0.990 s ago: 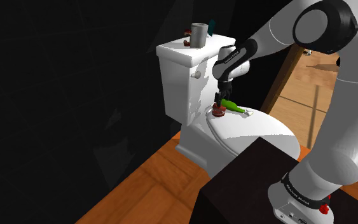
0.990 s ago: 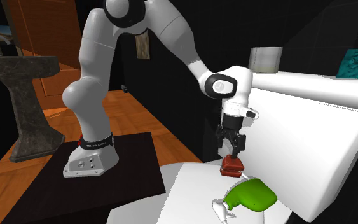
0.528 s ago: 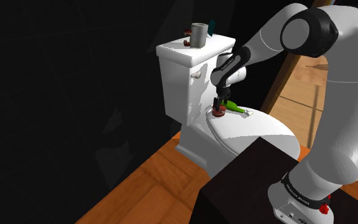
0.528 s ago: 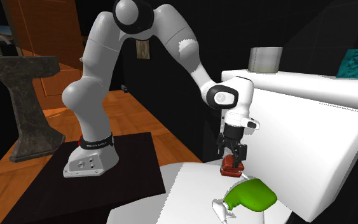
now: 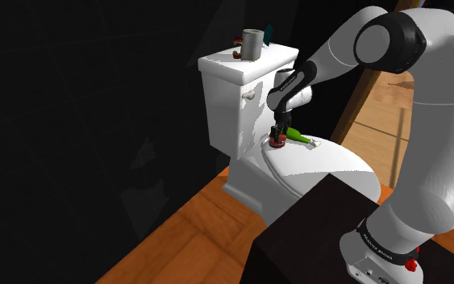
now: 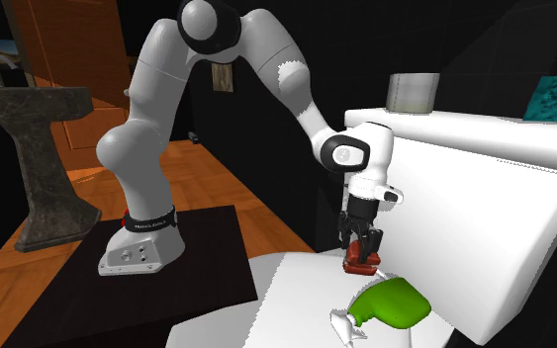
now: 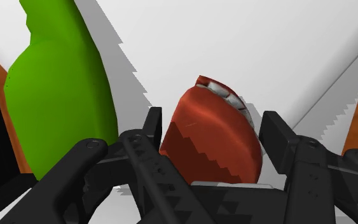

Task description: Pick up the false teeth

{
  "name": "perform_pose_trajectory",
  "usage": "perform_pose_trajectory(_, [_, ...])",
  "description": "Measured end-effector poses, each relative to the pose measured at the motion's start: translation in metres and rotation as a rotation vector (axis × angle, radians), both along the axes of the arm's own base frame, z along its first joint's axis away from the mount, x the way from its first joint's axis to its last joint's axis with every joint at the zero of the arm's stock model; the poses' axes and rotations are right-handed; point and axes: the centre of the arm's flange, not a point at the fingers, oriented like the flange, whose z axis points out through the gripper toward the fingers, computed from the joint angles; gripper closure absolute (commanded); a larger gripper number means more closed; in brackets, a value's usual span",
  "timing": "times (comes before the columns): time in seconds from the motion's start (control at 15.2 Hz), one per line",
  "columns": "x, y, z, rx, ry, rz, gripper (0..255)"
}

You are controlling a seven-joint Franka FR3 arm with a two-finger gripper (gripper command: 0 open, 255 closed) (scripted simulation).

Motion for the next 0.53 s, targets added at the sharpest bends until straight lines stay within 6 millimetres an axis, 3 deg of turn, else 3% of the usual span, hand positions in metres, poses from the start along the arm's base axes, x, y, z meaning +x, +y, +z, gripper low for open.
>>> perform_pose_trajectory(0.33, [0.000,0.000,0.001,0.000,0.001,0.000,255])
perform_pose_trajectory(0.53, [0.000,0.000,0.015,0.001,0.001,0.001,255])
